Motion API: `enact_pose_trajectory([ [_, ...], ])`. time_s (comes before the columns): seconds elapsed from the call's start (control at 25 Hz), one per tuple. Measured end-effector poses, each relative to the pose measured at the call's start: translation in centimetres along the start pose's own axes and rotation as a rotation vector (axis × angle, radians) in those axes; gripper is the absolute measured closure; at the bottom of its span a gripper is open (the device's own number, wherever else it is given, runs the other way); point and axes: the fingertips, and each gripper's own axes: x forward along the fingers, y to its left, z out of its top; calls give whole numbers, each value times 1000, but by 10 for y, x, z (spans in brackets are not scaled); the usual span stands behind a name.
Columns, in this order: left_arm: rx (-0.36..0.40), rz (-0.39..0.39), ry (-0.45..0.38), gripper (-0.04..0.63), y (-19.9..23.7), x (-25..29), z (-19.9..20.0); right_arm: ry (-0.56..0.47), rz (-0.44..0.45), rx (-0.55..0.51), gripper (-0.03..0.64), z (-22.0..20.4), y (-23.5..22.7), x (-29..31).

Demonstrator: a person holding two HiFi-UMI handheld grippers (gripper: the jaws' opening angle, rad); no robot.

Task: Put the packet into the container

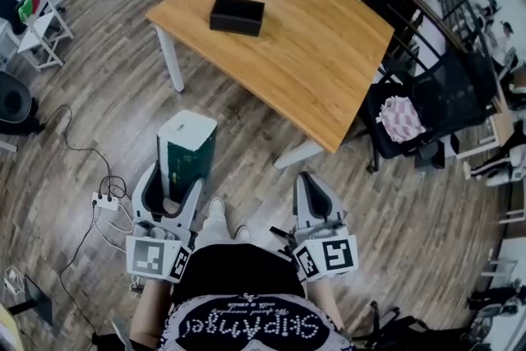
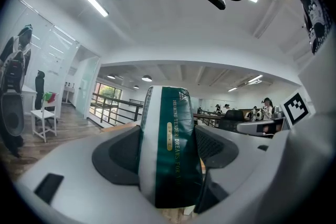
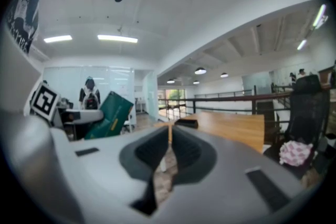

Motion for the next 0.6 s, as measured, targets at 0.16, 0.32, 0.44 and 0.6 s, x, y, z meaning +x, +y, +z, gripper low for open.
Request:
enact_pose_trajectory([
  [0.16, 15, -33, -20, 245, 21, 21, 15, -12, -28, -6, 577, 10, 5, 23],
  [0.32, 24, -56, -30, 245, 36, 32, 21, -12, -59, 5, 577, 9, 7, 34],
  [0.44, 26, -66, -30, 245, 44, 36, 22, -6, -71, 13, 577, 7, 10, 40],
  [0.6, 17, -49, -22, 245, 57, 36, 20, 5, -62, 12, 577, 6, 16, 51],
])
